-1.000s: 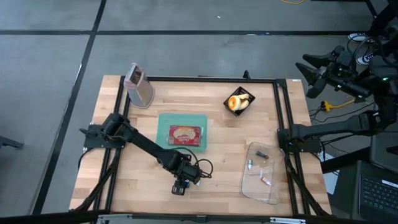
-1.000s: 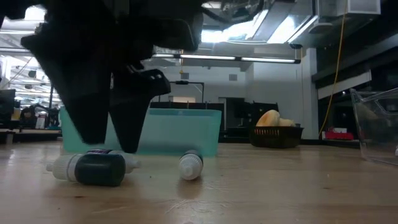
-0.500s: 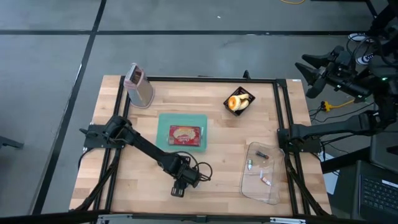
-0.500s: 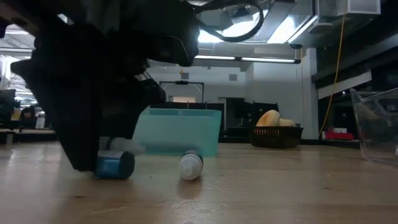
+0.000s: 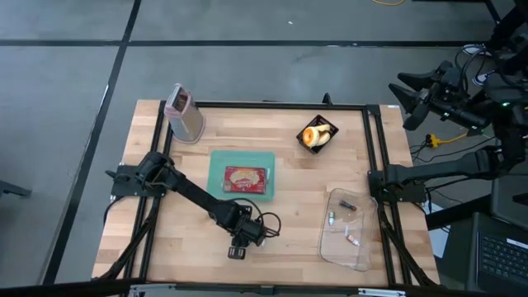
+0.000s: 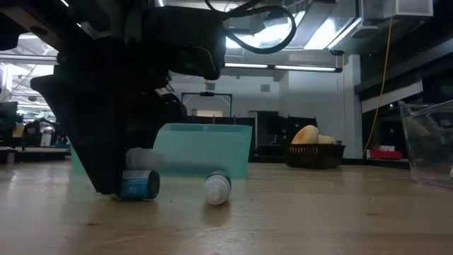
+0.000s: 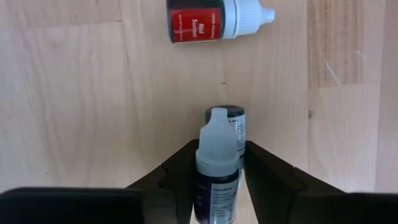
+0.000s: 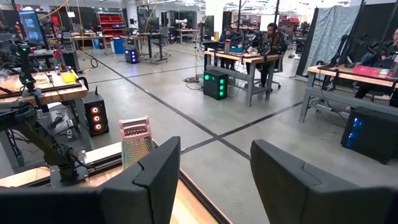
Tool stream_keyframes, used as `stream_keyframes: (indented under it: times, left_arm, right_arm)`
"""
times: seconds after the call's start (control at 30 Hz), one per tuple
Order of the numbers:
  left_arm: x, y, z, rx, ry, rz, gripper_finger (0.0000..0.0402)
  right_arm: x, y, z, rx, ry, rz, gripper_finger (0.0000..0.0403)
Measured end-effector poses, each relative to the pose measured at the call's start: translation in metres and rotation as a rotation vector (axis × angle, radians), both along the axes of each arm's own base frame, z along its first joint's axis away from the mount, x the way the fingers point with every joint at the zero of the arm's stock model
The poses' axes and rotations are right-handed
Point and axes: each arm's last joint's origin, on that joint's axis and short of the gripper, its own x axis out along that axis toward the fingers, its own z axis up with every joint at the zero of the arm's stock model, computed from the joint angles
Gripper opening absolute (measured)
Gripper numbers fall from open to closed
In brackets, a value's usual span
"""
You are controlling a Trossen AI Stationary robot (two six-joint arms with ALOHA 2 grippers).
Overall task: Pick & Place Food Item
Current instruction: Put the purple food coloring bottle into the transparent bin
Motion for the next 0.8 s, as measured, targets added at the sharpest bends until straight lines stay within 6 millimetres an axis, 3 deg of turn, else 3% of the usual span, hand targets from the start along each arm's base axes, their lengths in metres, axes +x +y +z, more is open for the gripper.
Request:
stream_keyframes:
  times: [0.2, 0.53, 0.8]
  left_arm:
    - [-0.0003, -0.0003, 0.0022, -0.024, 0.002, -0.005, 0.0138]
    - [0.0004, -0.0004, 0.0058, -0.091, 0.019, 0.044, 0.0236]
    - [-0.0016, 0.0031, 0.009, -0.107, 0.049, 0.054, 0.0241]
  right_arm:
    - [0.001, -0.0001, -0.0001, 0.001, 0.002, 0.0, 0.0194]
    - [0.0022, 0.0001, -0.0003, 0.004, 0.005, 0.012, 0.0194]
    - [0.0022, 0.0001, -0.0003, 0.003, 0.006, 0.012, 0.0194]
